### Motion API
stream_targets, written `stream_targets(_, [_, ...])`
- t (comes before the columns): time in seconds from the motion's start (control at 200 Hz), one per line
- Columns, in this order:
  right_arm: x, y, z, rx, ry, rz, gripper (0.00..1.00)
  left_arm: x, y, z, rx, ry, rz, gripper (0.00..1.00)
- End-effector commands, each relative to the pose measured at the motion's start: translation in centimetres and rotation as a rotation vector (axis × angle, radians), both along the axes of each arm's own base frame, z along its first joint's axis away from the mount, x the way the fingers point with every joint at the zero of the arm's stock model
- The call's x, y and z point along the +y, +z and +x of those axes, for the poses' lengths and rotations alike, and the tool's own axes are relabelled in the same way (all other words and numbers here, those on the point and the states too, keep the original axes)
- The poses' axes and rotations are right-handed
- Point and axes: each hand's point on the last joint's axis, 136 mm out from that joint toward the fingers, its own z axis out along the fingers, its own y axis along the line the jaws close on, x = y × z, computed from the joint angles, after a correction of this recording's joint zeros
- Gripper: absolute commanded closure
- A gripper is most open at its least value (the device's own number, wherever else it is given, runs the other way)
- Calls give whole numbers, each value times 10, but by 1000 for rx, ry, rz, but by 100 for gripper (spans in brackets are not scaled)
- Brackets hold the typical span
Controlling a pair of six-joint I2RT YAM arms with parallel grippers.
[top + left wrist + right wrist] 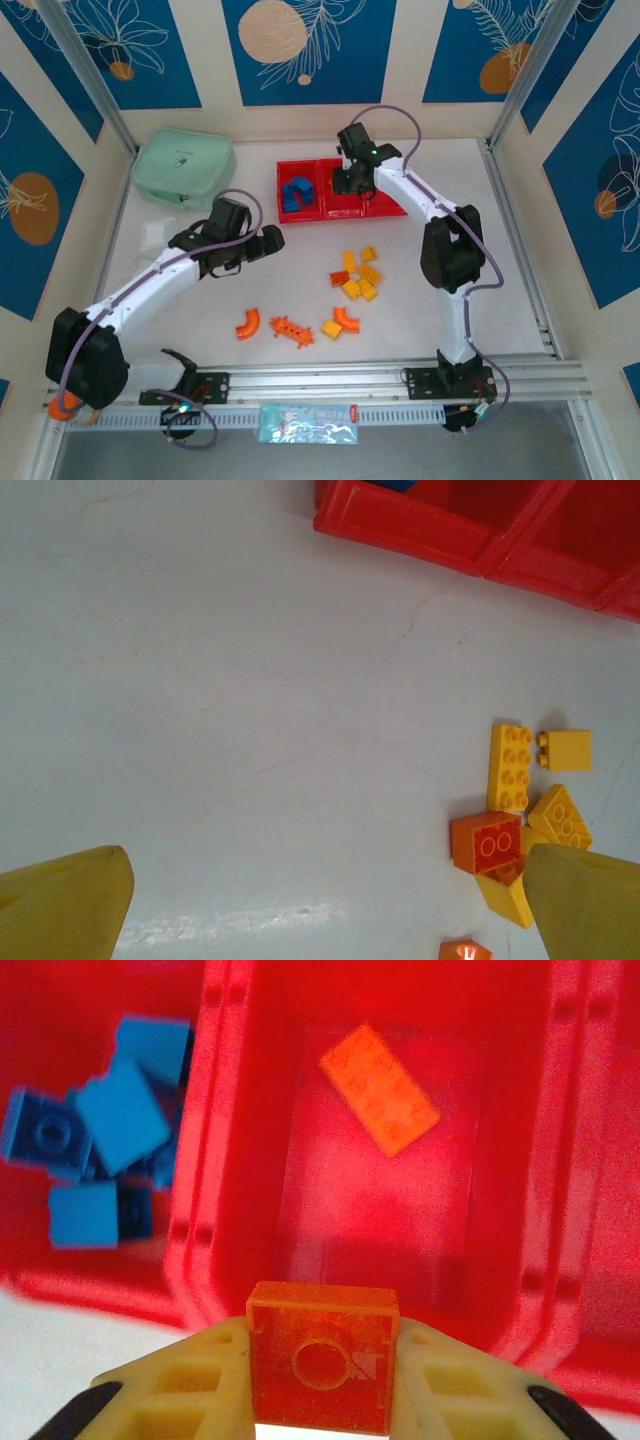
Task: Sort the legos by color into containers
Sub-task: Place the lego in the container, then rotate the lego at the center of the table.
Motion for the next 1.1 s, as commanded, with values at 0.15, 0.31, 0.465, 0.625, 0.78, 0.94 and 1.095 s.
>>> stream_targets(0.15, [-3, -32, 38, 49, -10, -60, 62, -15, 20, 21, -60, -53, 7, 1])
stream_targets(0.31, [-1, -19, 41, 31, -4, -31, 52, -16, 25, 23, -70, -55, 4, 1])
stream_targets(0.465, [2, -3, 30, 29, 3, 6, 48, -14, 28, 21, -74, -51, 3, 1])
stream_targets(0.625, [7, 9, 1, 58, 23, 44, 46, -12, 27, 14, -65, -43, -8, 1])
stream_targets(0.78, [13, 10, -40, 95, 49, 45, 43, -7, 26, 2, -58, -32, -19, 1])
stream_targets(0.94, [17, 2, -85, 148, 74, 20, 40, 0, 19, -15, -39, -22, -13, 1])
stream_targets(1.095, [24, -15, -127, 209, 106, 12, 39, 12, 9, -33, -17, 5, 2, 1])
